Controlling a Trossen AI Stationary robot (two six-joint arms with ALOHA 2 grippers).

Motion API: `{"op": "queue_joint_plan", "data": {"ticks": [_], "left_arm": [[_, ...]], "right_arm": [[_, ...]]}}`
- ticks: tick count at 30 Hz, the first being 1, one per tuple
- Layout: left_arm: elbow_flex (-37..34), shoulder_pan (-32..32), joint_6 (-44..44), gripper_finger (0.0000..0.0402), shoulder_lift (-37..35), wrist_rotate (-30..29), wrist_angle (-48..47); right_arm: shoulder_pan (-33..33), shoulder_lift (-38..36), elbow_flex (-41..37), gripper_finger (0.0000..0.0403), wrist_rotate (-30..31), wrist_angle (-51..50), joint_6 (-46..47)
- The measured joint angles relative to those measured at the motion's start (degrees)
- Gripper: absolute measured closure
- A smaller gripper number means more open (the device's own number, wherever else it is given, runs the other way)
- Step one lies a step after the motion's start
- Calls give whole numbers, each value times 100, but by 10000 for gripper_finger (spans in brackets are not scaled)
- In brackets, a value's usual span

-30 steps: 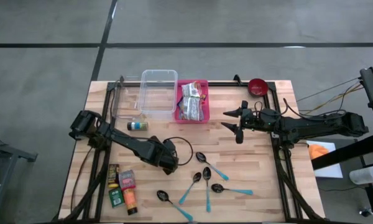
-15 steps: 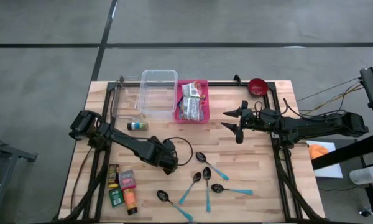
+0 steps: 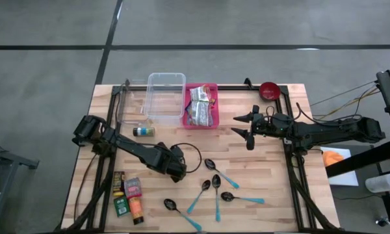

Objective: Pick & Place Food Item
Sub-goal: Put the gold seasoning bottle into the right transparent bin

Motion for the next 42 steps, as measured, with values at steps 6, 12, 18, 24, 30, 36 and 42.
{"op": "queue_joint_plan", "data": {"ticks": [6, 12, 18, 24, 30, 36, 42], "left_arm": [[-1, -2, 248, 100, 0, 2, 95], [1, -2, 253, 106, 0, 2, 101], [6, -2, 288, 144, 0, -4, 119], [8, -1, 290, 131, 0, -4, 121], [8, 0, 290, 125, 0, -2, 123], [8, 0, 290, 143, 0, -2, 120], [8, 0, 290, 136, 0, -2, 121]], "right_arm": [[0, 0, 0, 168, 0, 0, 0], [0, -1, 0, 168, 0, 0, 0], [0, 0, 0, 168, 0, 0, 0], [0, 0, 0, 168, 0, 1, 0], [0, 0, 0, 168, 0, 0, 0], [0, 0, 0, 168, 0, 0, 0], [0, 0, 0, 168, 0, 0, 0]]}}
